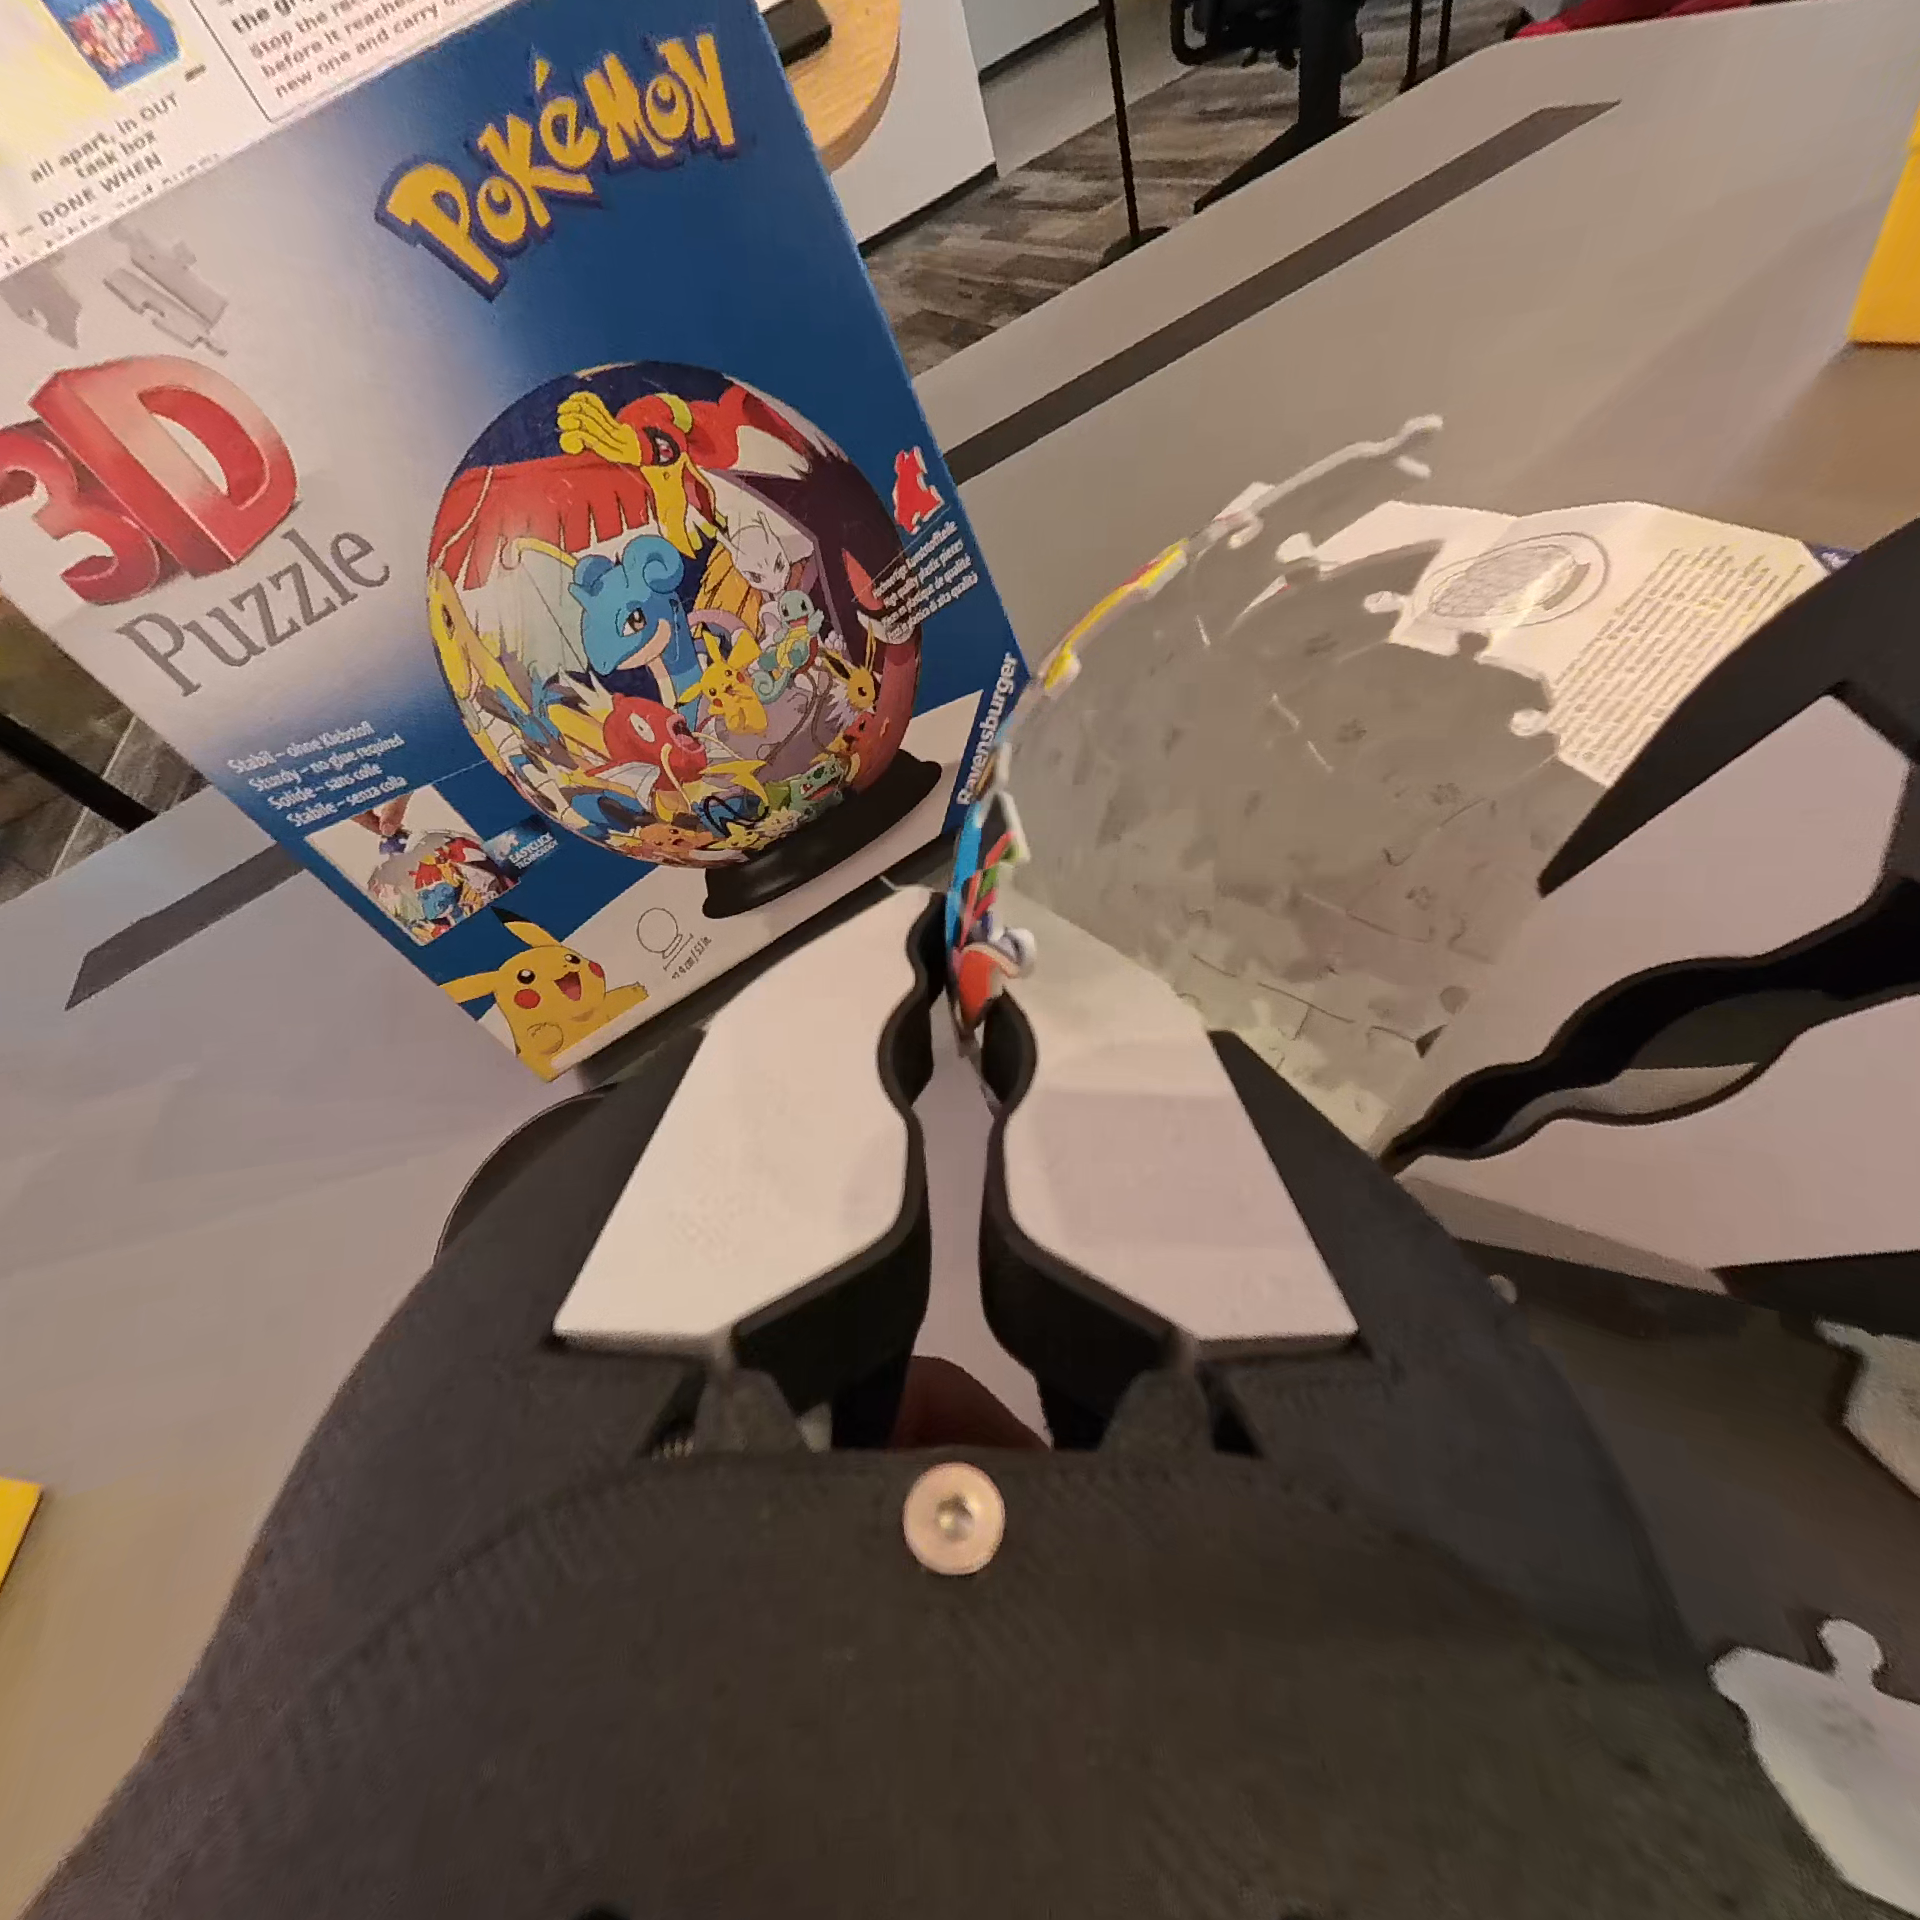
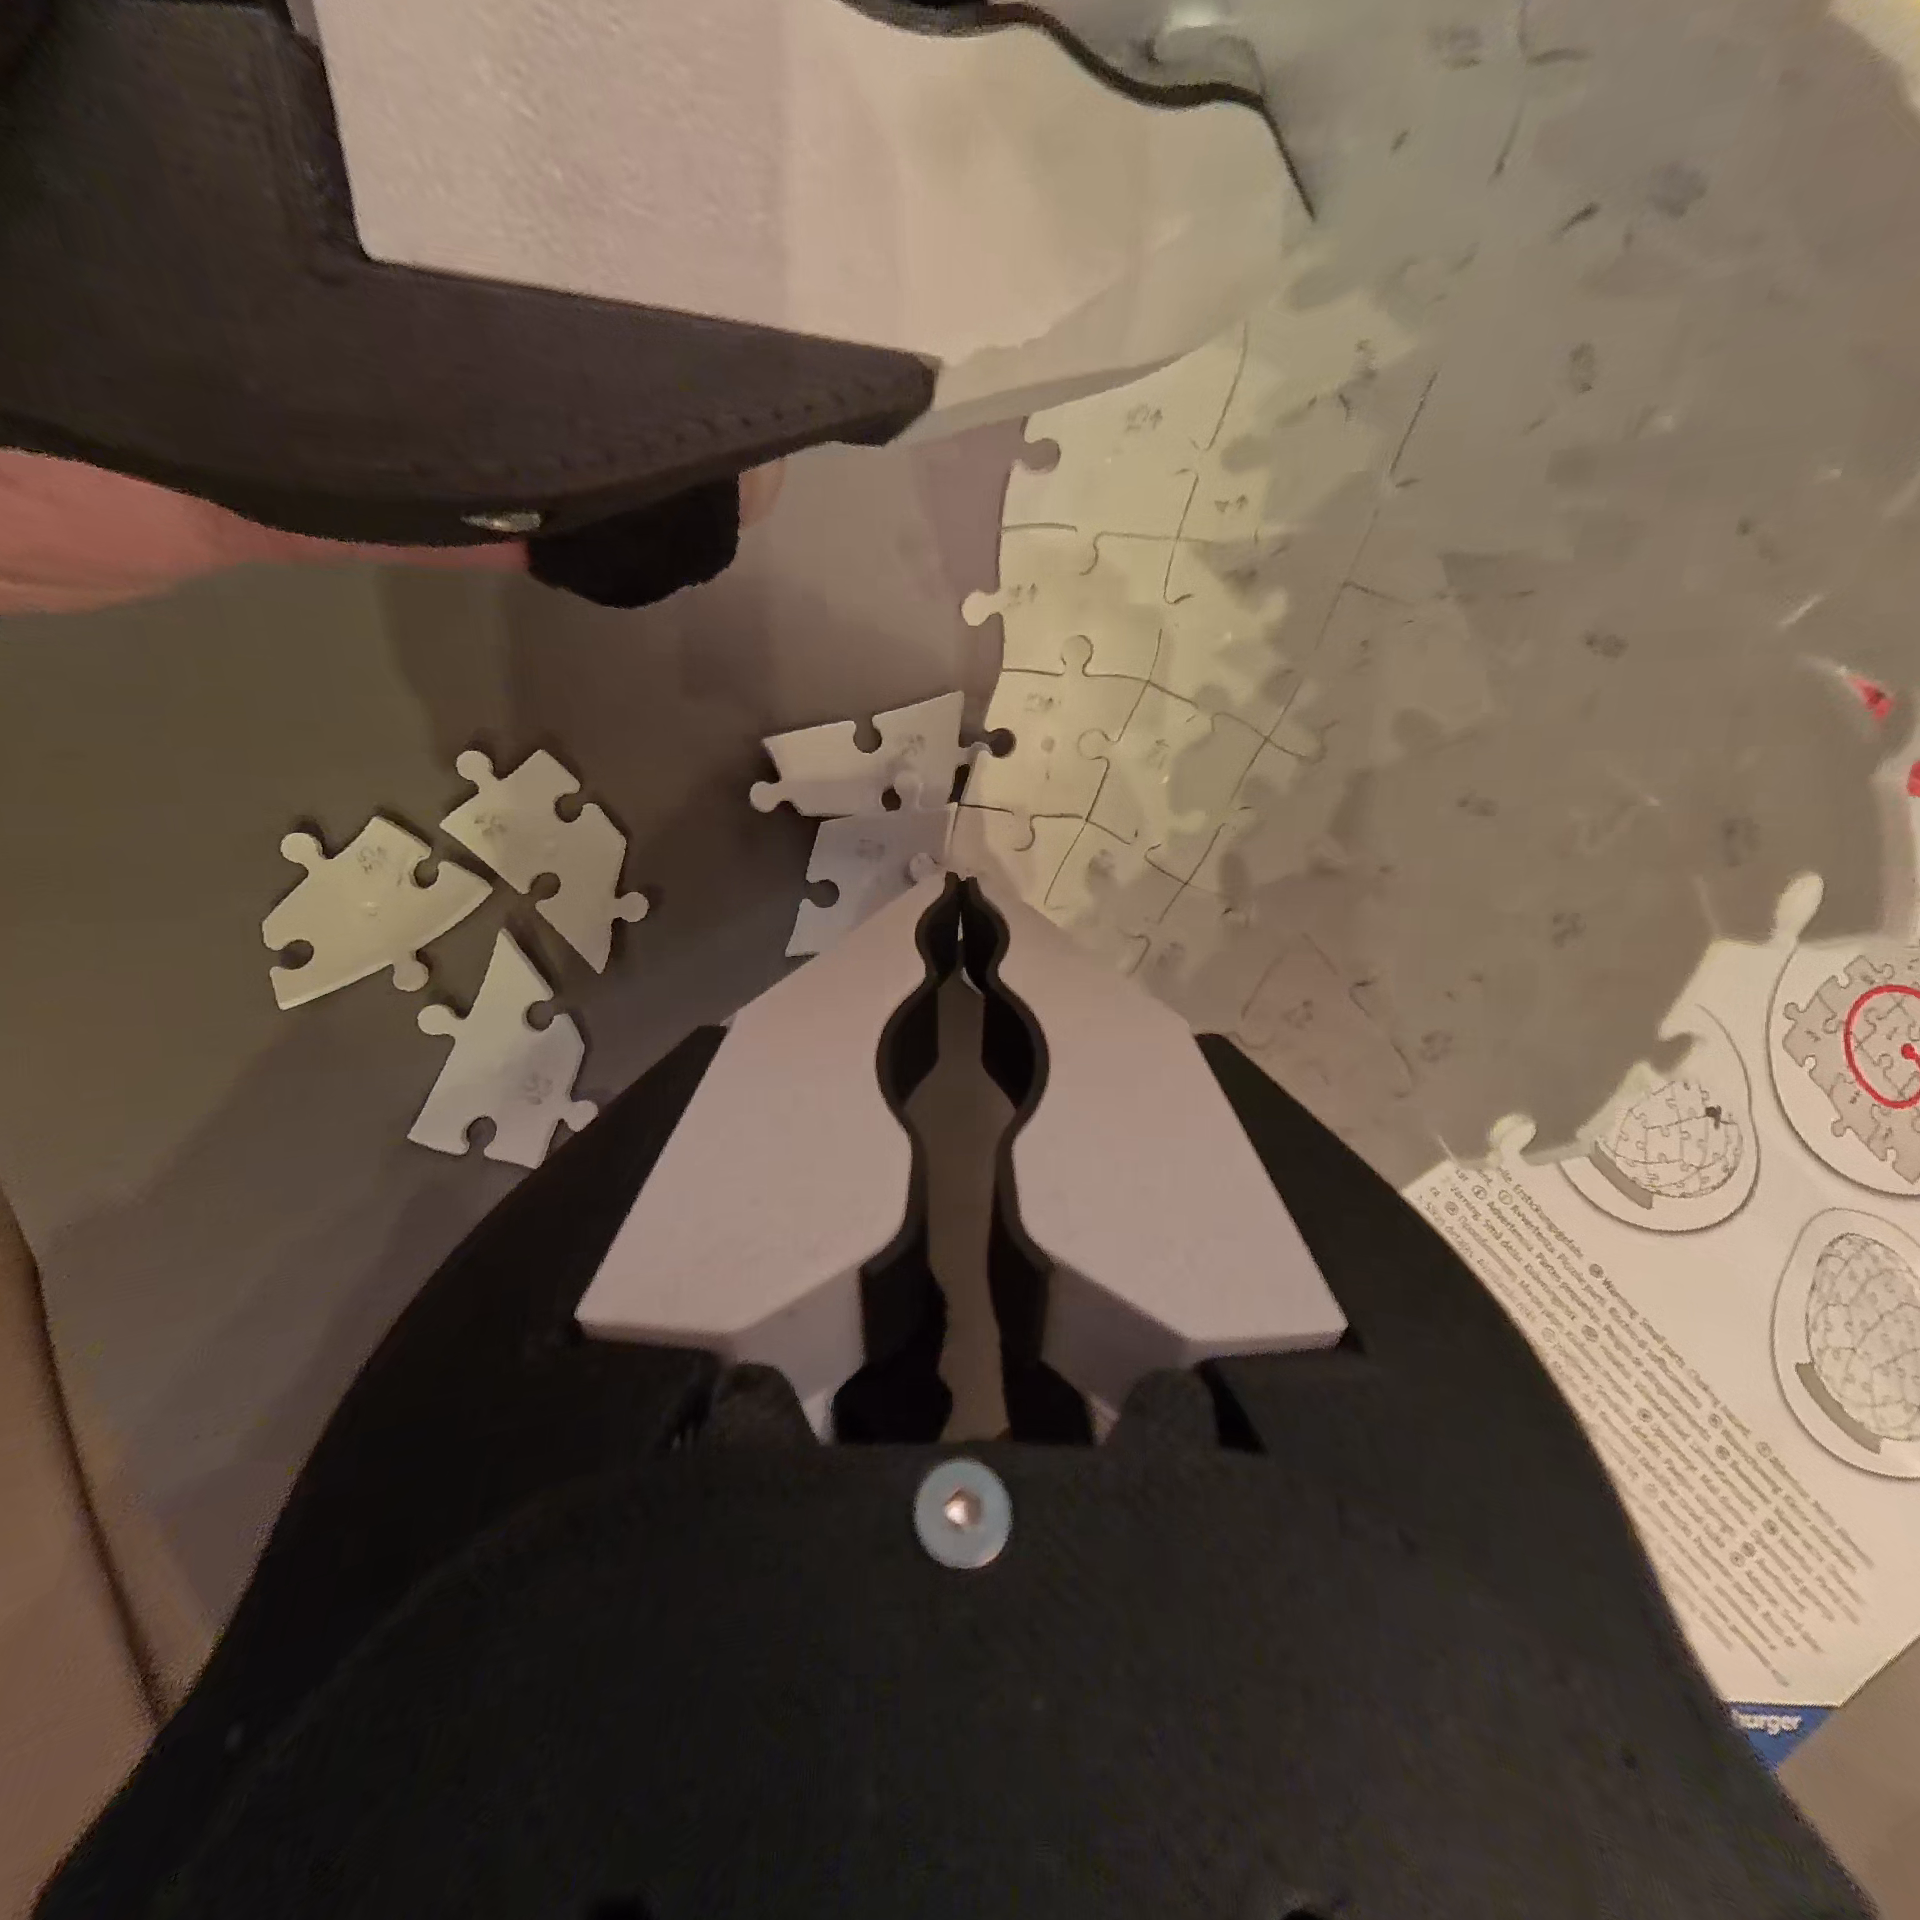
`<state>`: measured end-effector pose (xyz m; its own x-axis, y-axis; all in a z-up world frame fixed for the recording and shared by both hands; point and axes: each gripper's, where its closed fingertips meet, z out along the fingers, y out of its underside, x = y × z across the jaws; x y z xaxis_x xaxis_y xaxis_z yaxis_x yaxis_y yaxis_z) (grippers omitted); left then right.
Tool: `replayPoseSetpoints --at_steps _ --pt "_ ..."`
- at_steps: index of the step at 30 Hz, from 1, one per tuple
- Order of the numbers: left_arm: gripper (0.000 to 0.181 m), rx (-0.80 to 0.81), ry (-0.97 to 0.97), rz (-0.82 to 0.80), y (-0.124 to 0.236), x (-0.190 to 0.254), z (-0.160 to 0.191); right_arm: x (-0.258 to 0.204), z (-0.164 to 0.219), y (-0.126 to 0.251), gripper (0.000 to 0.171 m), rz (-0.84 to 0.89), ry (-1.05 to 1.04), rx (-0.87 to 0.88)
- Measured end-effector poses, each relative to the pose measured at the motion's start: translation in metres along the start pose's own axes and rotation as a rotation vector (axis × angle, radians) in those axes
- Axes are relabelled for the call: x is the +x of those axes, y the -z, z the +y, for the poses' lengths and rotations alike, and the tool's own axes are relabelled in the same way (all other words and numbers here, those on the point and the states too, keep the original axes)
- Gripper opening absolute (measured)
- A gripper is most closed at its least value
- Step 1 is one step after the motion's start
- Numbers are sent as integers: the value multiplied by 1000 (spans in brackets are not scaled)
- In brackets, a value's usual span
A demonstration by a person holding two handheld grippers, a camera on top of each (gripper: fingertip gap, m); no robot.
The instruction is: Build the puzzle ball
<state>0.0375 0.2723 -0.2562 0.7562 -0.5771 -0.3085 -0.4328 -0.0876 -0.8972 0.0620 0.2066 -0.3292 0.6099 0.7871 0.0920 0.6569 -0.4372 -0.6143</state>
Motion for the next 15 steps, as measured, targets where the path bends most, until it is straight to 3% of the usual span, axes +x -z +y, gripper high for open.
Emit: replayPoseSetpoints --at_steps 15 --pt "3 66 30 24 4 6 -4 -2 1 -2 0 23 33 5"
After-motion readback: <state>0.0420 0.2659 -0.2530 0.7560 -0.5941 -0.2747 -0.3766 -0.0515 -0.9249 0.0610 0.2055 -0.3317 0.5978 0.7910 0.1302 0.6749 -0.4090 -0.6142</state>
